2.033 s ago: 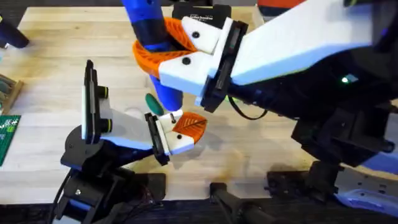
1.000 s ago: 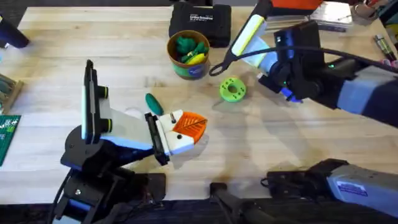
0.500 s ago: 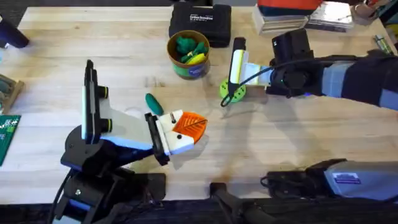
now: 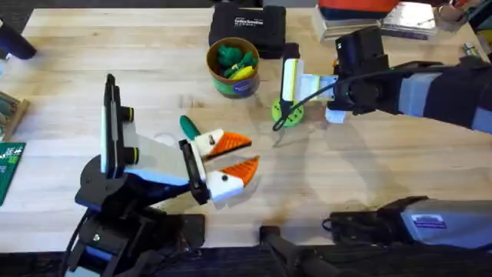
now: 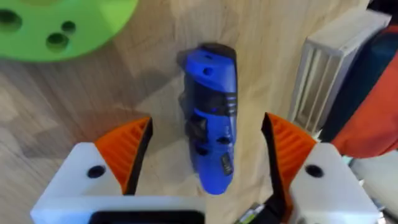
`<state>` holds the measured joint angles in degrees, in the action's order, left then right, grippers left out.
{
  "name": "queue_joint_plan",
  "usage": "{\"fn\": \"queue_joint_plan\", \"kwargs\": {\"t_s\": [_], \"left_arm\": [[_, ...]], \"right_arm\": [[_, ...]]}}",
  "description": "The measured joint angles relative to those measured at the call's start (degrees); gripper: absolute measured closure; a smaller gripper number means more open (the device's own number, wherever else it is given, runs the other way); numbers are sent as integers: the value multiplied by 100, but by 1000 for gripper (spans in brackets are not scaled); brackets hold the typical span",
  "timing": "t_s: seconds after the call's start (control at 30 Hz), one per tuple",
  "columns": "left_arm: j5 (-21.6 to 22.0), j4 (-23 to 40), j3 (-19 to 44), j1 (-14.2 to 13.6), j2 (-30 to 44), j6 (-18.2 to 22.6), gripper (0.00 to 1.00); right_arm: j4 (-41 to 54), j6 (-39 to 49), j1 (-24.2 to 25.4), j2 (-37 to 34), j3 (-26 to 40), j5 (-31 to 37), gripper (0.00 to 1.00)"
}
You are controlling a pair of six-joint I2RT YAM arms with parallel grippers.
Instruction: Pick up the gripper from the table and insert it into the empty holder that is missing its gripper. Then pick up a screw, insert it into the mounting hole, and use the screwdriver to tighten it. Finally, clean up the table by picking up the vegetable and placing it into the bucket.
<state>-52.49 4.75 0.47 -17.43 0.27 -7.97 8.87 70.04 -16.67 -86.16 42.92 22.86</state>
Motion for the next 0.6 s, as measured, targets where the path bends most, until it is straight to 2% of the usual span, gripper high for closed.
{"fn": "queue_joint_plan", "kwargs": {"t_s": [0.13,0.17,0.43,0.53,0.6], "left_arm": [[-2,2,0,0,0,-10,75],[-2,0,0,0,-1,-13,32],[4,-100,-6,0,0,-19,16],[77,-797,-13,0,2,-125,14],[333,-925,45,-1,2,-380,14]], "right_arm": [[179,-968,-64,141,-28,-28,8],[235,-1252,-84,214,-53,-52,7],[368,-3189,-105,1370,-98,-376,8],[369,-3668,-106,1876,-98,-561,8],[373,-3926,-105,2160,-98,-629,8]]}}
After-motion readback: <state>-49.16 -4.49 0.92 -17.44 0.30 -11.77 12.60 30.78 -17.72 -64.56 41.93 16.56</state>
